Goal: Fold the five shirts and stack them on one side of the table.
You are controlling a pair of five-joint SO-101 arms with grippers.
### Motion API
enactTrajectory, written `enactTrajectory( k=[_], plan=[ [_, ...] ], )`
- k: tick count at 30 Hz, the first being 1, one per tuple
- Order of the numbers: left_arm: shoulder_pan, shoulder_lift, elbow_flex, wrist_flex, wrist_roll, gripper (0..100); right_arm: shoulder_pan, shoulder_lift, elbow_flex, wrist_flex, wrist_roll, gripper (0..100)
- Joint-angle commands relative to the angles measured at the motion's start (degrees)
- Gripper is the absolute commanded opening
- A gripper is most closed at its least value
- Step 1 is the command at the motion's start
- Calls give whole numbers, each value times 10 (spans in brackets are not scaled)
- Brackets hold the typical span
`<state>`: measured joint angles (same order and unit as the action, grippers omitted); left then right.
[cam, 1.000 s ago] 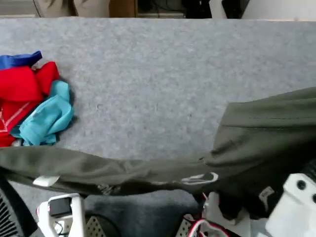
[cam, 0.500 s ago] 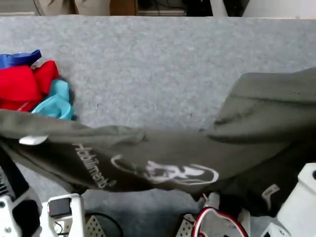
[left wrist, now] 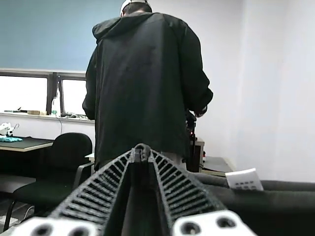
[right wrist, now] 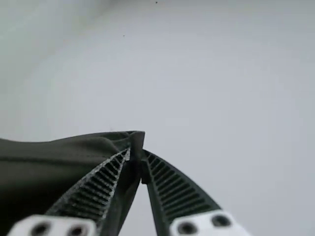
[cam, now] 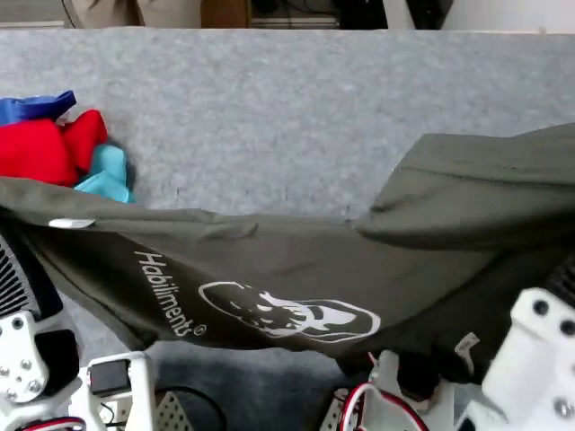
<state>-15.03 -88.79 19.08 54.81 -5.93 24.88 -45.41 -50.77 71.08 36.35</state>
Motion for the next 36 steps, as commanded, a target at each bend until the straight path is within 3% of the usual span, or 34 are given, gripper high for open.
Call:
enactTrajectory(
  k=[1,8,15,25,29,33,36],
  plan=[
    [-5,5,2,-17,-1,19,-7,5,26,4,10,5],
    [-4,7,3,-18,0,19,-7,5,30,4,6,5],
    [-5,7,38,-88,0,19,-7,4,26,4,6,5],
    [-3,7,94,-66,0,19,-7,9,54,2,8,5],
    [-1,7,132,-69,-3,19,-7,9,122,-55,-30,5],
    [0,7,213,-147,-1,19,-7,7,230,-122,-39,5],
    [1,7,270,-228,-1,19,-50,8,297,-158,-39,5]
  ],
)
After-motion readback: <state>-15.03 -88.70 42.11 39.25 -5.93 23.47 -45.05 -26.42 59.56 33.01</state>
